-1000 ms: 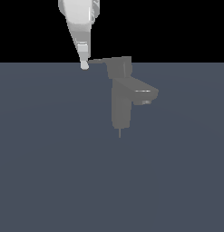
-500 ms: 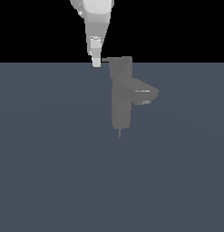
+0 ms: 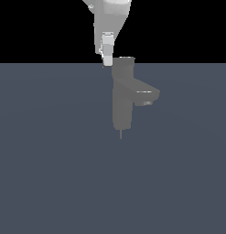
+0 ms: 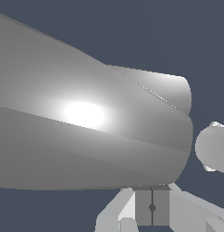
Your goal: Turn on the faucet by rotating a designated handle.
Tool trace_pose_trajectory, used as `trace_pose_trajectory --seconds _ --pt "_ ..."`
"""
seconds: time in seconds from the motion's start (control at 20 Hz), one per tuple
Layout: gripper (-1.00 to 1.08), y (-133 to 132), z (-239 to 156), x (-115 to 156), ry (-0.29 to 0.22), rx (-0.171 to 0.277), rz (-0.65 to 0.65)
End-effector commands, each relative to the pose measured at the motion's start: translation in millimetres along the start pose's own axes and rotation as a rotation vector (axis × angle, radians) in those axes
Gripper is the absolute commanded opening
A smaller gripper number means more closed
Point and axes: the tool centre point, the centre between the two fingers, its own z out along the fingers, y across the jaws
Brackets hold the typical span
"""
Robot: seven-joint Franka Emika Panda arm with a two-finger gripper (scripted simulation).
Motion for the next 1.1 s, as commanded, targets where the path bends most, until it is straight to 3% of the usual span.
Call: trace_pose_trajectory --seconds 0.0,0.75,0.8,0.85,1.05 --pt "-1.00 1.5 -0.7 17.4 -0.001 0.002 0.010" --pt "-1.00 8.3 -4.8 111.9 0.001 0.010 0.020" --pt "-1.00 8.3 -4.8 111.9 0.001 0.010 0.020" --pt "-1.00 4.5 -1.0 92.8 0.000 0.000 -0.008" --pt "-1.00 -4.9 -1.5 105.9 0.000 0.001 -0.004"
